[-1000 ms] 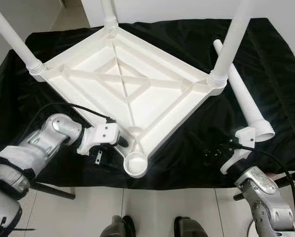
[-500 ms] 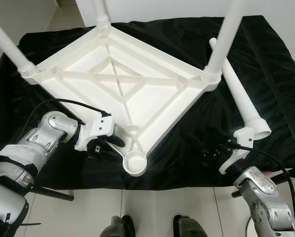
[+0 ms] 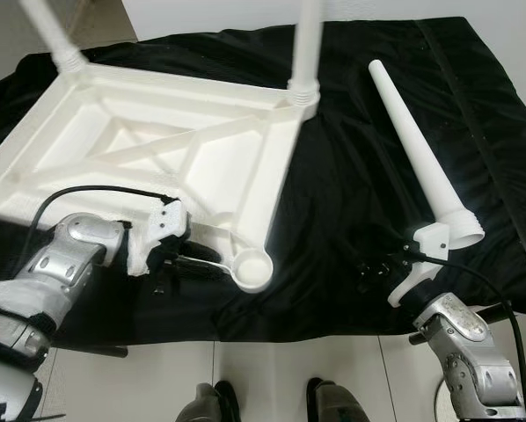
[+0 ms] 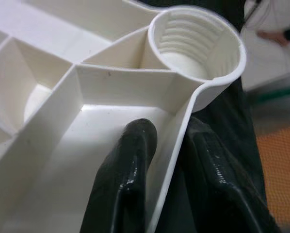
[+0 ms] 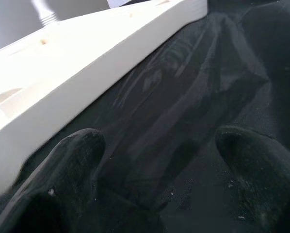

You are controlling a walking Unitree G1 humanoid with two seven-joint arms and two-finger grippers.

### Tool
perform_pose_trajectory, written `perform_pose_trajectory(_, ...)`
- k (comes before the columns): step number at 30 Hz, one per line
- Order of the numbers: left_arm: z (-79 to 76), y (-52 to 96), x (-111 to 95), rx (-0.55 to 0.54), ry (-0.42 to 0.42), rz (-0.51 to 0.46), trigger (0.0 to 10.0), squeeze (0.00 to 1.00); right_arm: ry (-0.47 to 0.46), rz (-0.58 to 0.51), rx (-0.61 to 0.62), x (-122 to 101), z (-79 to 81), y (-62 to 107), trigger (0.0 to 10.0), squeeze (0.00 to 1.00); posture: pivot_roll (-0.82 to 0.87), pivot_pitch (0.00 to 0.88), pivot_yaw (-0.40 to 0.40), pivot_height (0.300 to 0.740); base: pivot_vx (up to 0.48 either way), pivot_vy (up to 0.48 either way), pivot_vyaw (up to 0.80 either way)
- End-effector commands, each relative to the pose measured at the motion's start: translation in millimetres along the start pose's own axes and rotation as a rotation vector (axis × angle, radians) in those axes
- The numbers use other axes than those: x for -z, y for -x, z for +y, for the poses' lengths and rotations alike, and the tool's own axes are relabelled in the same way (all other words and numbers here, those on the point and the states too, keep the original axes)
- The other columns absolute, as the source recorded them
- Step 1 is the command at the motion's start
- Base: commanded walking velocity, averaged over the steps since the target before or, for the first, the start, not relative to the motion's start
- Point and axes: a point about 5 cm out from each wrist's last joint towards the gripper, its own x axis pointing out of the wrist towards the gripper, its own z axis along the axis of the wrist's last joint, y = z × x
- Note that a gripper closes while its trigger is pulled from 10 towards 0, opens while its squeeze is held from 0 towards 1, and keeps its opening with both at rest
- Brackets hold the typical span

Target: Building children table

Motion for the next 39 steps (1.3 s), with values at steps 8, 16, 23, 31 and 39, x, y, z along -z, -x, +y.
perform_pose_trajectory(8, -3.1, -29.2, -0.3, -0.281, 0.104, -0.132, 10.0, 1.00, -0.022, 0.002, -0.008, 5.5, 7.8, -4.9, 10.0, 0.00, -0.15, 0.203, 0.107, 0.740, 0.000, 0.000, 0.00)
perform_pose_trajectory(16, -11.7, -39.8, -12.0, -0.311, 0.086, -0.191, 10.0, 0.00, -0.040, -0.034, 0.018, 3.5, 8.7, -13.3, 10.0, 0.00, -0.14, 0.193, 0.099, 0.740, 0.000, 0.000, 0.00)
perform_pose_trajectory(23, 0.3, -21.9, -34.0, -0.593, 0.104, -0.316, 10.0, 0.00, -0.064, -0.103, 0.103, -1.0, 8.3, -24.8, 10.0, 0.00, -0.13, 0.180, 0.099, 0.740, 0.000, 0.000, 0.00)
perform_pose_trajectory(31, 10.1, 15.4, -38.6, -0.936, 0.196, -0.420, 10.0, 0.00, -0.065, -0.179, 0.242, -8.6, 2.4, -30.8, 10.0, 0.00, -0.12, 0.175, 0.106, 0.740, 0.000, 0.000, 0.00)
perform_pose_trajectory(39, -3.3, 27.4, -36.7, -1.144, 0.264, -0.473, 10.0, 0.00, -0.037, -0.222, 0.356, -14.1, -6.4, -32.0, 10.0, 0.00, -0.12, 0.171, 0.101, 0.740, 0.000, 0.000, 0.00)
